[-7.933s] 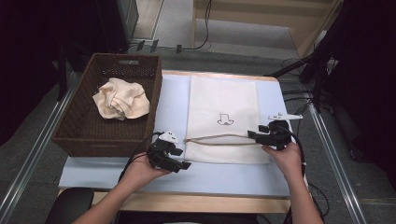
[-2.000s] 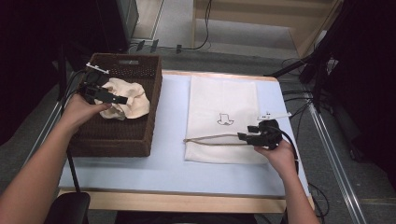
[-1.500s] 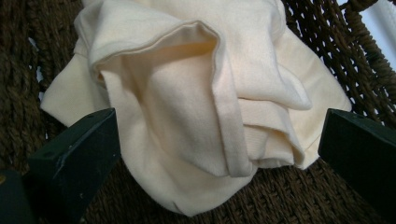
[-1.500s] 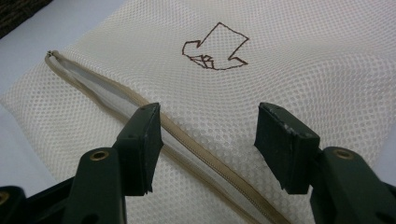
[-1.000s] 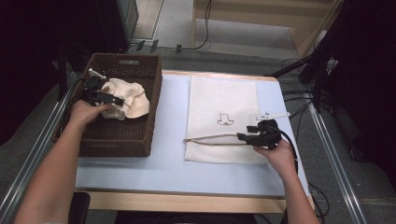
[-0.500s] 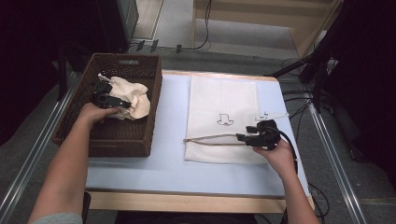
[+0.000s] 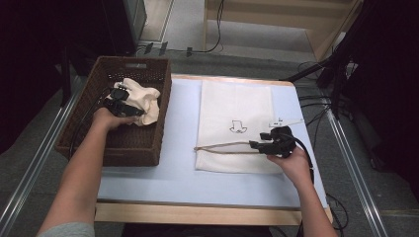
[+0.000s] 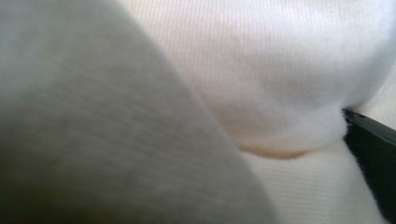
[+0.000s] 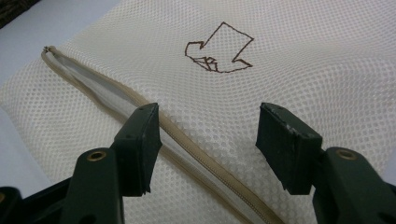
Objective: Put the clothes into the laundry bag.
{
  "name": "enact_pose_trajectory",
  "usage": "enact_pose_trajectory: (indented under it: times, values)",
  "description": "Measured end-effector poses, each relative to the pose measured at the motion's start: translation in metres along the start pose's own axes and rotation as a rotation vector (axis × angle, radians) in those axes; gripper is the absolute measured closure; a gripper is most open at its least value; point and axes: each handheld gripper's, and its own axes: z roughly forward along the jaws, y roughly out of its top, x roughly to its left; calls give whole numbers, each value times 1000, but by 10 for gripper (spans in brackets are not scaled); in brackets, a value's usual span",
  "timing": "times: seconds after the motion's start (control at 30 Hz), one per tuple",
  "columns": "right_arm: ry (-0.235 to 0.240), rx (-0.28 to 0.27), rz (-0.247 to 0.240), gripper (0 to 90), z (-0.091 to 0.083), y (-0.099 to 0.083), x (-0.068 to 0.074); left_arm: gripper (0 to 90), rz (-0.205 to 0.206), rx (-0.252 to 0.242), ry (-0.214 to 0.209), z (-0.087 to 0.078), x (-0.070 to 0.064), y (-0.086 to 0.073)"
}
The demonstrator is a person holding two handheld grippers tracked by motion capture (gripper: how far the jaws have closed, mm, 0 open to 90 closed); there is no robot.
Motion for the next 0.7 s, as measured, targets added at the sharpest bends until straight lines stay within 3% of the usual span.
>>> enact_pose_trajectory:
  times: [0.37, 0.6, 0.7]
  values:
    - [-19, -22, 24, 433, -6, -5, -5, 154, -79, 37, 24, -6, -6, 3]
    - [-32, -28, 36, 433, -9, -7, -7, 191, -71, 54, 68, -9, -12, 6]
    - [-32, -26, 35, 433, -9, -7, -7, 290, -29, 53, 77, -12, -20, 8]
